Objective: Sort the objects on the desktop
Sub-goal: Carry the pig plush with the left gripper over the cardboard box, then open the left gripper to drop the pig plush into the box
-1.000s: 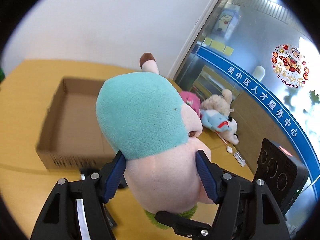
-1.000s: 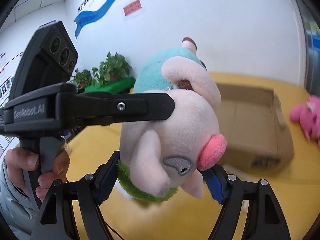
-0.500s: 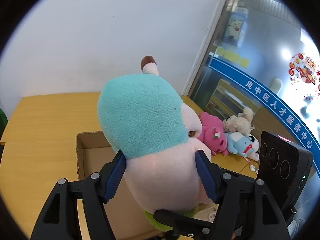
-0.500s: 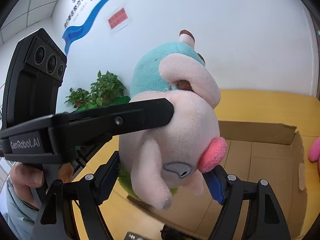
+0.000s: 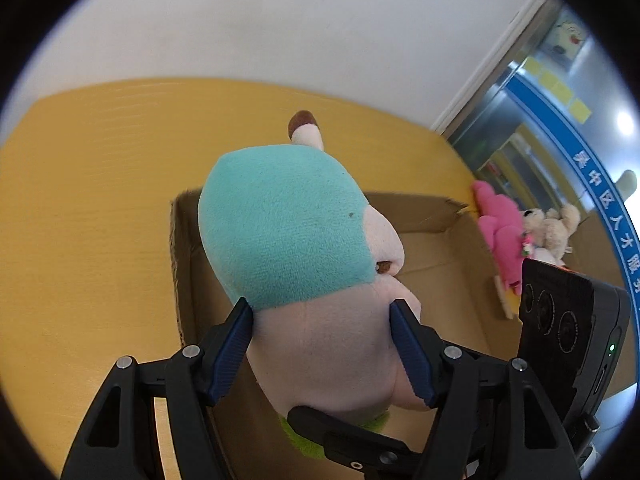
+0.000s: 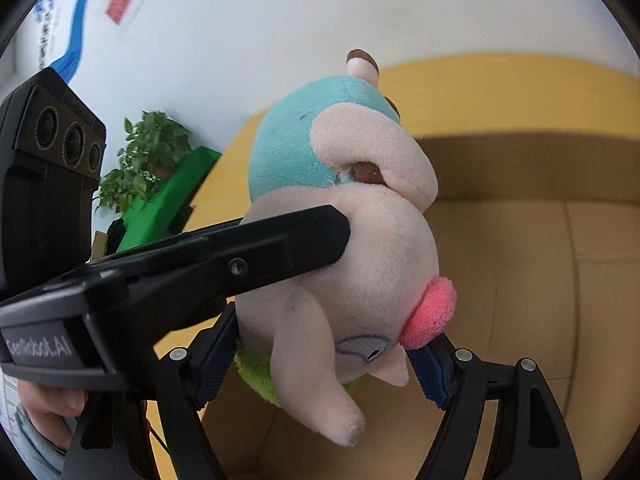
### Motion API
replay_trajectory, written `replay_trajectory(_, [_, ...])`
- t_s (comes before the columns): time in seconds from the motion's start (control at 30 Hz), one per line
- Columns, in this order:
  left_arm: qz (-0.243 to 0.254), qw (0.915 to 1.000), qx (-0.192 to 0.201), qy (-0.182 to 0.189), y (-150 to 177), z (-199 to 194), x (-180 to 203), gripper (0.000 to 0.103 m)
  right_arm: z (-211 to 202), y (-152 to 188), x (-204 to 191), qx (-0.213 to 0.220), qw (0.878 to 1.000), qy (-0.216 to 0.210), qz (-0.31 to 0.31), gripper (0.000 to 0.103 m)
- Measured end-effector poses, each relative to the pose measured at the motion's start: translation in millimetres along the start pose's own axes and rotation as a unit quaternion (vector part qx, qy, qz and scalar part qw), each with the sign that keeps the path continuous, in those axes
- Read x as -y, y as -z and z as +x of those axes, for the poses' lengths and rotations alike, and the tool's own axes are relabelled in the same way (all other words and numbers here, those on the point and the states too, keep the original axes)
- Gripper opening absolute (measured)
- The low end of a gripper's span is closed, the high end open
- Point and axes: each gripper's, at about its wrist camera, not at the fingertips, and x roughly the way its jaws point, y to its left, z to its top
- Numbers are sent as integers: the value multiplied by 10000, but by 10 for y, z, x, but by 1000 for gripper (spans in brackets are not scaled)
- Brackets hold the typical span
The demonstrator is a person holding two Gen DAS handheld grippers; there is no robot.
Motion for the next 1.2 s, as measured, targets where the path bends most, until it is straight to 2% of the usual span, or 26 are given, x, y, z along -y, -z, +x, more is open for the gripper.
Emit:
replay_trajectory(0.17, [-75, 9996, -270, -70, -20, 214, -103, 68, 357, -36, 146, -301, 9991, 116, 271, 81])
replay_trajectory(0.23, [-94, 9991, -396, -77, -12, 268, -119, 68, 420, 15, 158, -415, 9984, 127, 355, 88])
replay_trajectory(0.33, [-172, 9986, -483, -111, 4, 304, -135, 69, 489, -23, 233, -537, 9971, -50, 528, 92])
replay_trajectory(0.43, [-293, 9987, -397, -81, 18, 273, -194, 69, 461, 368, 133, -643, 9971, -97, 402, 92])
replay_trajectory(0.6, [-337, 9986, -343, -198, -1, 174, -242, 69, 485, 267, -5, -680, 9972, -81, 314, 94])
replay_trajectory(0.67, [-320, 9985, -283, -354, -2, 127, -211, 69, 440, 259, -14, -646, 9974, -13, 317, 96])
replay_trajectory(0.73, [-314, 9979, -199, -523, 16, 62, -170, 69, 393, 231, -73, -611, 9977, 27, 277, 103])
replay_trajectory(0.8, [-453, 9972, -140, -581, 58, -29, -156, 69, 297, 213, -163, -556, 9982, 210, 121, 103])
replay_trajectory(0.87, [-564, 9953, 34, -785, 111, -187, -94, 69, 194, 223, -252, -529, 9981, 300, -52, 103])
replay_trajectory(1.0, [-388, 9914, 627, -1079, 342, -694, 143, 69, -92, 286, -400, -246, 9980, 494, -301, 103])
replay_trajectory(1.07, [-138, 9868, 976, -1282, 513, -972, 368, 69, -465, 438, -358, 13, 9969, 644, -454, 103])
replay_trajectory(1.1, [15, 9826, 1159, -1451, 604, -1100, 498, 69, -659, 544, -302, 136, 9955, 759, -555, 103])
replay_trajectory(1.13, [175, 9757, 1362, -1708, 720, -1234, 651, 73, -1035, 758, -186, 317, 9920, 967, -741, 103])
replay_trajectory(1.17, [323, 9662, 1588, -2005, 863, -1373, 819, 79, -1254, 885, -252, 594, 9830, 1370, -1070, 103])
replay_trajectory(1.2, [441, 9582, 1823, -2161, 990, -1486, 966, 80, -1492, 1032, -305, 848, 9718, 1719, -1370, 103])
